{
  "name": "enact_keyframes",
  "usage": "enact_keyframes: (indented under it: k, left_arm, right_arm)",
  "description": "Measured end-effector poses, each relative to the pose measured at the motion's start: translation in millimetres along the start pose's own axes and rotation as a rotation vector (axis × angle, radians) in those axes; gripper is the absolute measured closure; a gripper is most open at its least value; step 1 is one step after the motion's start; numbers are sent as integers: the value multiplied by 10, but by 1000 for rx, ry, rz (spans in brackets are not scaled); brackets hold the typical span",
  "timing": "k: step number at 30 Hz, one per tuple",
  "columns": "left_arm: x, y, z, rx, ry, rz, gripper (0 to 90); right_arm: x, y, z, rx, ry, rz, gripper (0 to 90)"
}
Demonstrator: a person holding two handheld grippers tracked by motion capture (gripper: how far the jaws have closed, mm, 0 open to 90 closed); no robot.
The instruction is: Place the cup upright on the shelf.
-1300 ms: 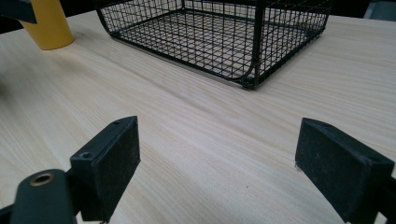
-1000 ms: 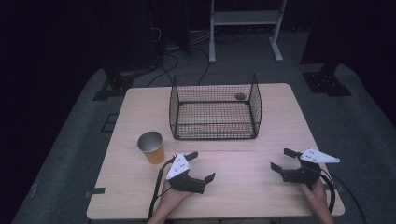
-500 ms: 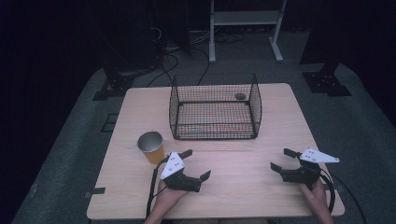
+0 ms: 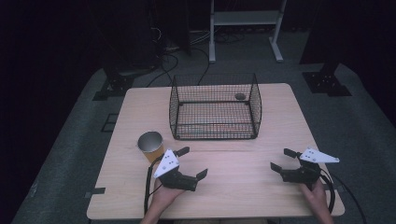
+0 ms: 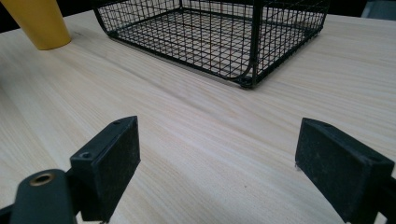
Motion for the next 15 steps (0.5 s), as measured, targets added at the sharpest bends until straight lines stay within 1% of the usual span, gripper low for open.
enact_keyframes:
  k: [6,10,12,15]
  left_arm:
    - [-38,-57,4,9,2,-6,0]
    - [-62,-72,19,15,-5,0,0]
    - [-78,-81,32,26,-9,7,0]
    - [-116,-101,59,25,-14,6,0]
  right_arm:
    - [0,0,-2,2,2,0,129]
    - [1,1,2,-4,3,0,130]
    - [1,0,-1,-1,4,0,129]
    - [1,1,0,-2,4,1,129]
Point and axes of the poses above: each handheld gripper's, and its own axes: x roughly forward along the jaws, y roughly out of its underside, z roughly to its left, the point moved 8 cm from there along x, roughly forward along the jaws, and after that the axes turned 10 degrees about y, right-handed, at the moved point
